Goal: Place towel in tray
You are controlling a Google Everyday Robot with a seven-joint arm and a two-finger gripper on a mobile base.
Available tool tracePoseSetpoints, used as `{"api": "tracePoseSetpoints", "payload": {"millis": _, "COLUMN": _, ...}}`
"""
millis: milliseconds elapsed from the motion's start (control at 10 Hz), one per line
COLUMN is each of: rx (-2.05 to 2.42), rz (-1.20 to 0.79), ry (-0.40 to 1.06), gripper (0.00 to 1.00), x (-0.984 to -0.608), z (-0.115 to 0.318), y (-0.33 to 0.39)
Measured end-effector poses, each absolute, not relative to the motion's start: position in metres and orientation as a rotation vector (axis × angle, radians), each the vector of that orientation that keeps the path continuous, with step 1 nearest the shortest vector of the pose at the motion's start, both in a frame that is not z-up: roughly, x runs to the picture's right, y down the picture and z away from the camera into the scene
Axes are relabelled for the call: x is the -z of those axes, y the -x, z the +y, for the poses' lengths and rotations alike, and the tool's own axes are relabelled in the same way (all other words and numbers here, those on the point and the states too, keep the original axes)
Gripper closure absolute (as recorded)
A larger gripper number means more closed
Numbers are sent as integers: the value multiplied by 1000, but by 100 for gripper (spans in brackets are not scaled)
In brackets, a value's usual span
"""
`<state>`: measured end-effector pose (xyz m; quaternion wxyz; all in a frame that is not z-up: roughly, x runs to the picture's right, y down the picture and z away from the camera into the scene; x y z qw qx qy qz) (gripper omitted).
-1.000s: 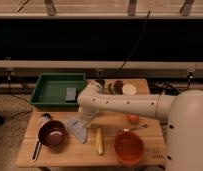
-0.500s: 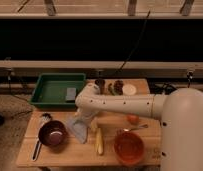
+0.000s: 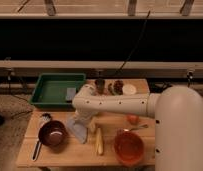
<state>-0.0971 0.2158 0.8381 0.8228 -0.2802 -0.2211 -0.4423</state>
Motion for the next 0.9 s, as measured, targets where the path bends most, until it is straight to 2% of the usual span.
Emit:
{"api": "tracePoseSetpoints", "payload": {"millis": 500, "rx": 930, "rz": -470, "ry": 599, "gripper": 92, "x": -829, "z": 216, "y": 90}}
{"api": "tracePoseSetpoints", "payload": {"millis": 600, "rx": 921, "rz": -476, "ry": 598, "gripper": 98, "x": -826, "z": 213, "y": 88}}
{"api": "tracePoseSetpoints", "payload": {"millis": 900, "rx": 890, "rz": -497, "ry": 573, "gripper": 100, "x": -808, "z": 191, "y": 80}}
